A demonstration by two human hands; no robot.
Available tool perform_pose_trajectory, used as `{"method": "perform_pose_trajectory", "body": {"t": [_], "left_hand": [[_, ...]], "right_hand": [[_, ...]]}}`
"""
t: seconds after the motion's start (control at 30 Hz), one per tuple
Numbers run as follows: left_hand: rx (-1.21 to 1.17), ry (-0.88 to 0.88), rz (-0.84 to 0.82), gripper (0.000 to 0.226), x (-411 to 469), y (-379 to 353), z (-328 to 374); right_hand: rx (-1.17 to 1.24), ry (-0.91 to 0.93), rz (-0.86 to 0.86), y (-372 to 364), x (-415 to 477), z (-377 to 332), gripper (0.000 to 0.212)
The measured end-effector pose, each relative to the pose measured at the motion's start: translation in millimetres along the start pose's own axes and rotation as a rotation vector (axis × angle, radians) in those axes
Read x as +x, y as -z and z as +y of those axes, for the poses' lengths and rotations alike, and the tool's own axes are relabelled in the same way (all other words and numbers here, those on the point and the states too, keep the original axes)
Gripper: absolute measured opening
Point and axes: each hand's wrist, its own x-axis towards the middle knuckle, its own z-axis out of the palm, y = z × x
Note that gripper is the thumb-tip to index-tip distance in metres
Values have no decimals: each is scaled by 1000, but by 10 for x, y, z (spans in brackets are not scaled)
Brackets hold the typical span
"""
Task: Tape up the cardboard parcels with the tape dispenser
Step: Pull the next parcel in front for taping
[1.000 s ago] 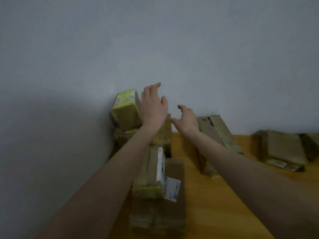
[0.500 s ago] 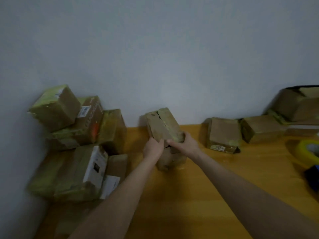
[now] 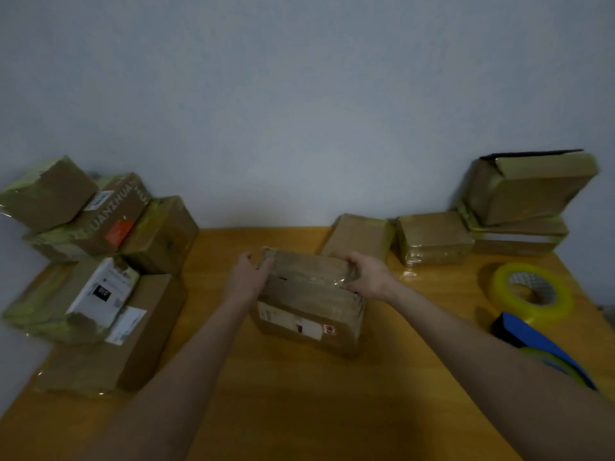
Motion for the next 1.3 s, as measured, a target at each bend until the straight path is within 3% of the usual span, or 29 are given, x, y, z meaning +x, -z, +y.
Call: {"method": "perform_pose_trajectory", "body": {"t": [0.07,0.13,0.2,0.37,0.57,0.67,0.77,0.83,0.93,1.03,1.07,1.17,1.3], "left_hand": [[-59,36,-166,63,-125,-197,55],[-72,-19,-198,56,-248,-405,119],[-2,-106,-192,52,-352,-593,215],[84,-260,-200,56,-710,-1050,497],[237,-276,-202,67,-947,-1282,716],[258,-345,-76,78,-1038,-1293,792],[357,-450,7,80,-1116,-1348,902],[395,-362,-41,80,-1144,-1421,971],[371,-253,-88,76,-1175,-1499,1015],[371,-220,-79,75,-1248,-1513,1015],[365,-211,-70,74,-1292,-1515,1013],[327,-196,-28,71,-1421,-1534,1002],[319,-158,-38,71,-1624,-1629,1102]], "right_hand": [[13,-10,9,162,-85,158,62],[72,-57,53,324,-206,338,58],[112,-127,129,455,-352,533,53],[103,-408,231,645,-743,1001,67],[259,-359,281,837,-1033,1458,63],[226,-420,353,940,-1139,1814,59],[76,-538,163,976,-1382,2257,77],[-12,-569,-79,907,-1529,2536,86],[-52,-501,-216,716,-1682,2807,64],[-164,-443,-118,667,-1763,2947,23],[-152,-432,-86,700,-1770,2990,24],[83,-402,-64,947,-1725,3109,31],[488,-395,-6,1552,-1716,3127,13]]}}
